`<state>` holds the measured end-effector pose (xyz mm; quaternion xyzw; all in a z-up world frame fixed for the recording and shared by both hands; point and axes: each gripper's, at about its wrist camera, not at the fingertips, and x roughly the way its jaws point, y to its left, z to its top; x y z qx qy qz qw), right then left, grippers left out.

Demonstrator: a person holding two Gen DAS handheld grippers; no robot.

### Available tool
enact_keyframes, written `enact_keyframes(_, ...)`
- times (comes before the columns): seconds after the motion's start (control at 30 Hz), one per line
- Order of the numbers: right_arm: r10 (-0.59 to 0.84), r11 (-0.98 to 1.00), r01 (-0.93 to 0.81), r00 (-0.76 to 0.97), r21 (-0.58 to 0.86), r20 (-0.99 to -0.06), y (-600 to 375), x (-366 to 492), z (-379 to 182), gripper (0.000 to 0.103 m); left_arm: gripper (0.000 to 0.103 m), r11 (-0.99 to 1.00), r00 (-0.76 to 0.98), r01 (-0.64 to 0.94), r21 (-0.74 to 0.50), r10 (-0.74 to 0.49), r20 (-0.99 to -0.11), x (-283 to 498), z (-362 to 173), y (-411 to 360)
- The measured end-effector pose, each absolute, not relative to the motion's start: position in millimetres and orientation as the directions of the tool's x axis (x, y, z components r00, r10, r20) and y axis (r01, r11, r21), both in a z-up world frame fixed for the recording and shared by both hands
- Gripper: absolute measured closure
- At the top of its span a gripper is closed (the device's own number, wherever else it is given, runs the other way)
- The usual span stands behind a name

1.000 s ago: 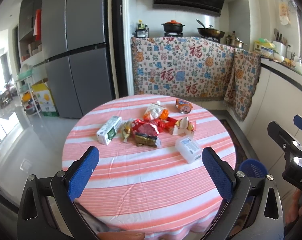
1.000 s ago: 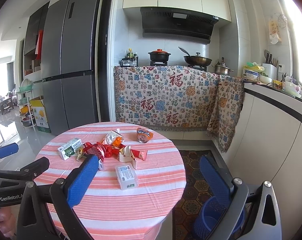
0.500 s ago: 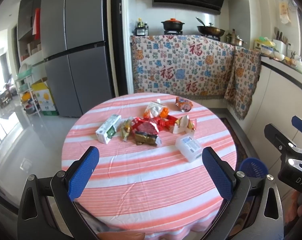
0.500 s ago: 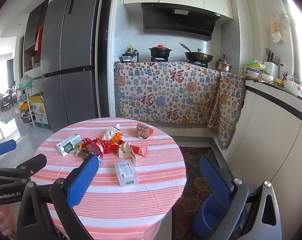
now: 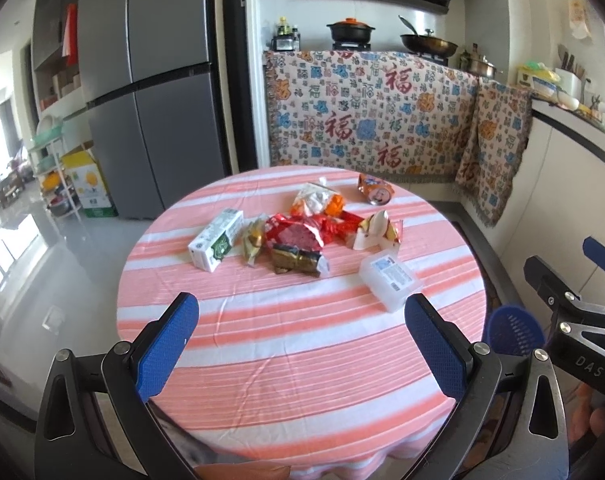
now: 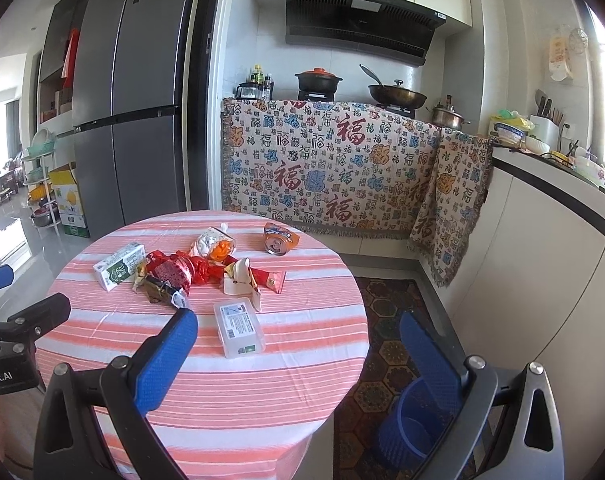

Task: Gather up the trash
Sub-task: 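Close the left gripper on the gold-wrapped snack while the right gripper grasps the clear plastic box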

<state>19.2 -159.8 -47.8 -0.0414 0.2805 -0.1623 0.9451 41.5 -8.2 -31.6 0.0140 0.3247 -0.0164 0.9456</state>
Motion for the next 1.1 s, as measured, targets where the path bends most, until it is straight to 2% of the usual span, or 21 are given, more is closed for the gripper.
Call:
enact_keyframes(0.27,-0.324,0.946,0.276,0.765,-0.170,-0.556,-166.5,36.6,-72.0,0.000,0.000,0.999,0.734,0.044,0.016,-0.021,-0.679,69.2,-68.5,-8.8)
enact_keyframes(0.67,-0.207,0.972,0.225,0.714,-0.061,-0.669,-194.4,69.3,-138.7,0.000,0.000,1.000,0.597,0.005,-0.014,-0.015,-0.802,131.8,-163.3,0.0)
enact_keyframes(0.97,-0.034,0.994,0.100,0.635,0.038,-0.772,-210.4,117.5,-184.2,0.000,0.000,0.999,0.516,-0.037,0.010,0.028,-0.856,164.9,-203.7,9.6)
enact_keyframes(1.1,0.034,0.998,0.027,0.591,0.062,-0.806,-207.3,148.8,-199.6,0.000,0.000,0.999,0.520,-0.049,0.014,0.037,-0.853,170.6,-208.7,11.3)
